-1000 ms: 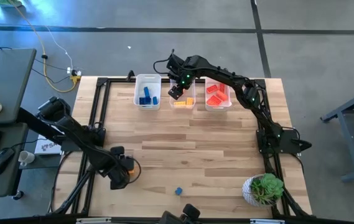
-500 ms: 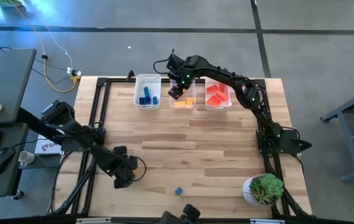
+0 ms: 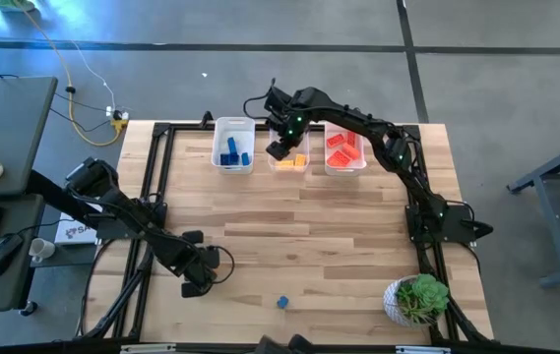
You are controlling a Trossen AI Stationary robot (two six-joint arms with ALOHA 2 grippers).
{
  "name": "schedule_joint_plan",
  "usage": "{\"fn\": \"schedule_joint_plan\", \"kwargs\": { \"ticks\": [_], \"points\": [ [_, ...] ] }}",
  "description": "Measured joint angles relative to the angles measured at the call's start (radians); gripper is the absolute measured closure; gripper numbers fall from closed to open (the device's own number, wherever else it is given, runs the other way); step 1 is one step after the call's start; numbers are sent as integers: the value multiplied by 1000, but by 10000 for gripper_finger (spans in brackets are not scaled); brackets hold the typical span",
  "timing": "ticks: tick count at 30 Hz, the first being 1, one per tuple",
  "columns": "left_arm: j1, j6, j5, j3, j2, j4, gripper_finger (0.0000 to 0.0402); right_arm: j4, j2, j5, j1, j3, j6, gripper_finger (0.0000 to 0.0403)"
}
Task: Sort & place blocks by color
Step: Put the yellow game piece into the transparent bin
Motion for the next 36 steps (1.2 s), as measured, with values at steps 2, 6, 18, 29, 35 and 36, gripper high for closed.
{"fn": "schedule_joint_plan", "kwargs": {
  "ticks": [2, 6, 18, 29, 35, 36],
  "points": [
    [0, -3, 16, -1, -7, 12, 294, -12, 0, -21, 5, 0, -10, 194],
    [0, 5, 21, -1, -51, 39, 294, -37, -13, -81, 31, 0, -36, 194],
    [3, 41, 13, -1, -217, 92, 294, -51, -142, -96, 191, 0, -53, 194],
    [109, 169, 42, -1, -374, 119, 294, -28, -191, -95, 359, 0, -26, 194],
    [190, 247, 123, -1, -444, 204, 294, 64, -194, -96, 455, 0, -54, 194],
    [205, 264, 141, -1, -450, 221, 294, 83, -194, -96, 470, 0, -64, 194]
  ]
}}
